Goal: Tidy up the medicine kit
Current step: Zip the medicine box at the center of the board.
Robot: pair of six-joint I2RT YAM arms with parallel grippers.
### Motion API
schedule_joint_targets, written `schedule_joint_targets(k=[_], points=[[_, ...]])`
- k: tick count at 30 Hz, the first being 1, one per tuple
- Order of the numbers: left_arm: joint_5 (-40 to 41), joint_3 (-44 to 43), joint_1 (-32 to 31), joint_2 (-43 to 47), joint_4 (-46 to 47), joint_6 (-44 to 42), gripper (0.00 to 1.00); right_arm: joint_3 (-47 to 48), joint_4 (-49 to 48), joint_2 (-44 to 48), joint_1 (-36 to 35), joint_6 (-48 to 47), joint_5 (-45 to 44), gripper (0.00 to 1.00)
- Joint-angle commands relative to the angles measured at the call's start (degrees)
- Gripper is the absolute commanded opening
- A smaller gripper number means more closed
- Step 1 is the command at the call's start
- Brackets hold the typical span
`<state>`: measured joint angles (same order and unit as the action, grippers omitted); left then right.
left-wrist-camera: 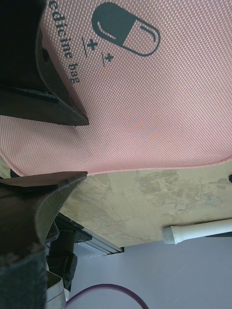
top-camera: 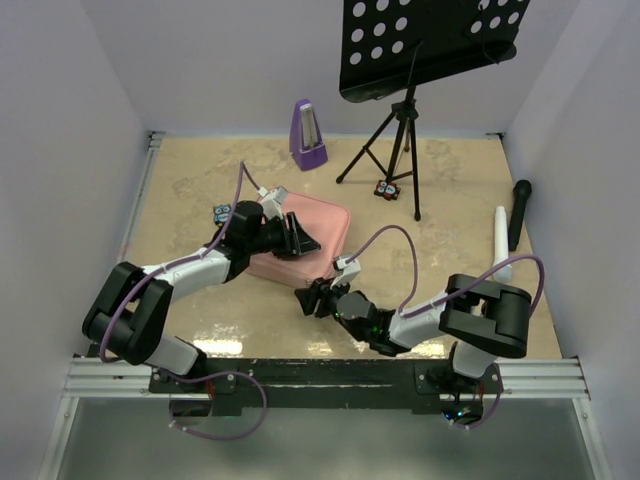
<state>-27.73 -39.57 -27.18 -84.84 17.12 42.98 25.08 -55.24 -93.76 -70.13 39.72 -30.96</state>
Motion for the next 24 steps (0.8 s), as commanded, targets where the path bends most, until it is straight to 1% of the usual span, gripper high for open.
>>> schedule_joint_targets(k=[1,8,19,24], points=[[3.12,2.39,-0.33,-2.35,-4.82,-0.53,0.48,2.16,-2.5,-0.29,-0.01,0.97,-4.02,0.54],[3.12,2.48,-0.33,-2.17,-4.82,-0.53,0.47,2.78,-1.27,-0.9,-0.01,2.55,-5.95,0.49],[3.03,2.48,-0.33,-2.09,-4.73,-0.53,0.47,3.05,1.19,-1.43,0.08,4.22,-7.89,0.37],[3.03,2.48,-0.24,-2.17,-4.73,-0.53,0.46,2.78,1.81,-1.43,-0.01,4.92,-8.5,0.33]])
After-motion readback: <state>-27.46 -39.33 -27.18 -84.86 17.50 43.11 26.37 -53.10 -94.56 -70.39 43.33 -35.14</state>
